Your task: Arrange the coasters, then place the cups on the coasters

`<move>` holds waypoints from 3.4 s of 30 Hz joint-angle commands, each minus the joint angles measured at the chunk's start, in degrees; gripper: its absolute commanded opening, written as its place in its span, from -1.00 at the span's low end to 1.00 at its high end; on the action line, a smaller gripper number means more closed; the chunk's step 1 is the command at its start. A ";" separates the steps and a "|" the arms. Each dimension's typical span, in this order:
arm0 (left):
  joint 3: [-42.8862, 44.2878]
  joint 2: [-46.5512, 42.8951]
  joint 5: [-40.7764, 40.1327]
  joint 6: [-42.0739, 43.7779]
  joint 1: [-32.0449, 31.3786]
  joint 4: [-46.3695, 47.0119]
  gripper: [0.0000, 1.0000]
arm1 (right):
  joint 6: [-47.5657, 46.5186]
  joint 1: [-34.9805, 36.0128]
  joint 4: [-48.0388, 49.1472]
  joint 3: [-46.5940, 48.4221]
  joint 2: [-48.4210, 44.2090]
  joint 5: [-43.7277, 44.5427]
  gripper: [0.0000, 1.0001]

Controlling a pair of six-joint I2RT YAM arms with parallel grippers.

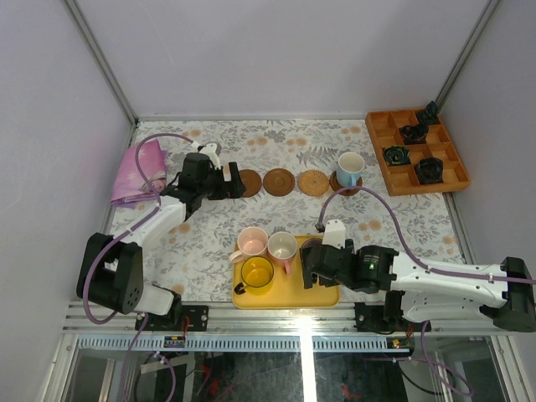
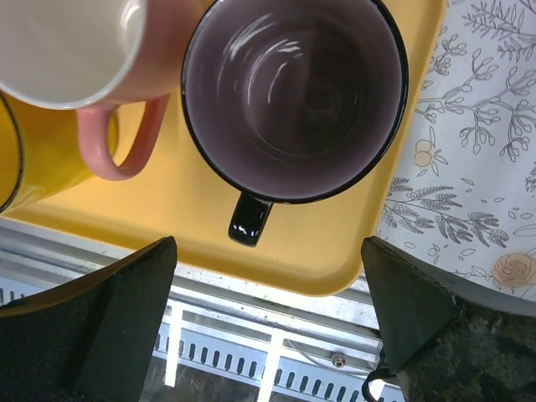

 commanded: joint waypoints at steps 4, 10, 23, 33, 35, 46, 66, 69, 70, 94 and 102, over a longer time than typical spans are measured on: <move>0.56 0.90 -0.73 1.07 0.34 0.22 1.00 | 5.88 0.50 -1.03 -0.33 5.75 2.62 0.98; 0.67 0.65 -0.73 1.50 0.40 -0.21 1.00 | 8.19 0.50 -1.71 -0.69 9.29 5.60 0.97; 0.45 0.93 0.14 1.02 0.33 0.05 1.00 | 13.03 0.45 -0.79 -5.22 3.97 7.80 0.21; 0.23 0.77 0.25 0.71 0.36 0.26 1.00 | 7.61 0.41 3.34 -2.22 9.78 9.11 0.15; 0.14 0.74 0.35 0.71 0.34 0.31 1.00 | 6.81 0.39 3.33 -1.60 10.94 9.23 0.04; 0.23 1.68 0.81 0.71 0.34 0.43 1.00 | 5.28 -1.04 3.97 -1.19 12.03 9.37 -1.00; 0.39 1.91 0.26 0.58 0.37 0.79 1.00 | -21.10 -19.61 13.40 6.61 6.10 17.02 -1.00; 0.58 1.63 -0.54 0.83 0.34 0.28 1.00 | -28.60 -26.09 18.55 9.24 9.11 14.83 -1.00; 0.58 1.38 -0.92 0.92 0.34 0.09 1.00 | -30.20 -27.73 19.88 10.47 10.41 13.75 -1.00; 3.58 3.73 -2.99 1.28 0.68 -1.18 1.00 | -39.37 -40.46 33.39 27.63 38.61 3.20 -1.00; 3.16 3.69 -3.18 1.24 0.93 -1.20 1.00 | -38.95 -41.91 34.65 28.55 41.31 0.51 -1.00</move>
